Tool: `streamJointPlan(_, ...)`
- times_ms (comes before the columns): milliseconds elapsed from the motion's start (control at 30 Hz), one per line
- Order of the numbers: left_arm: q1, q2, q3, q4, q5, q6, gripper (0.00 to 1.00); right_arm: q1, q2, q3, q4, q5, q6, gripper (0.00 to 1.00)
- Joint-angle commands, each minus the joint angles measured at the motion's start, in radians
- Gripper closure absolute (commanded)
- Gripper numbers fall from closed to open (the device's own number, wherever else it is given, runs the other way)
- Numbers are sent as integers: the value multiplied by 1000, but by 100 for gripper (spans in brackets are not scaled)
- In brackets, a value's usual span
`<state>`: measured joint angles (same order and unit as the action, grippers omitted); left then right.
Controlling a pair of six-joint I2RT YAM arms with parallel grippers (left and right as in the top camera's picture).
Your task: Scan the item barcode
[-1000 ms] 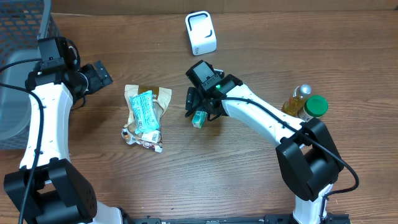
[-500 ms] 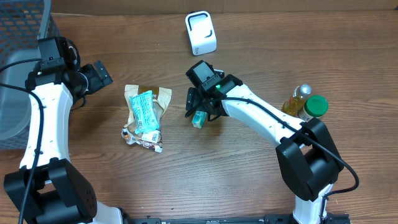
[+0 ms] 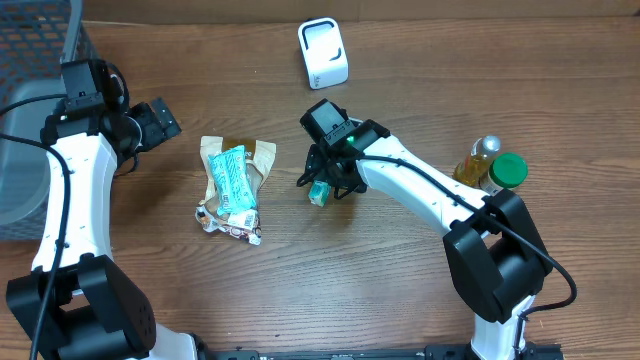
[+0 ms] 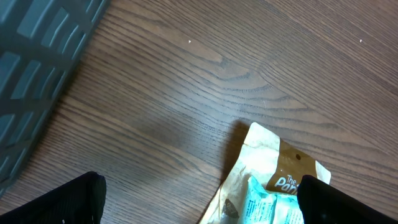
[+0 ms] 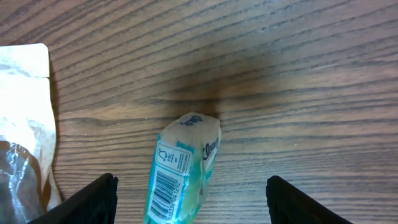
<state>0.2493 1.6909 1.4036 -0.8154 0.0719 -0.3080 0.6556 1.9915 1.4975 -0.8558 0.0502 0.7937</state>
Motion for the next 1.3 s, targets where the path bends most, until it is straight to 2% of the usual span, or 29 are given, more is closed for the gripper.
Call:
streamJointPlan(0,-2,2,19,1,6,-6,0,19,21,-6,3,-10,42,28)
streamJointPlan(333,-2,2,19,1,6,-6,0,36,87,-6,17,-7,52,36)
streamJointPlan(433,-2,2,19,1,6,-6,0,36,90,-6,16,-7,52,51)
streamJointPlan(600,-2,2,19,1,6,-6,0,36,90,-6,17,-6,51,54)
streamJointPlan(700,-2,2,19,1,6,-6,0,36,90,-6,16,-6,51,44)
streamJointPlan(967,-2,2,19,1,6,-6,0,36,89,33,13,38,44,38)
streamJointPlan(1033,-2,2,19,1,6,-6,0,36,88,35,13,38,43,41)
streamJointPlan(1200,-2,2,19,1,6,-6,0,36,89,35,13,39,44,62)
streamJointPlan(1267,-2,2,19,1,6,-6,0,36,88,35,11,39,44,63)
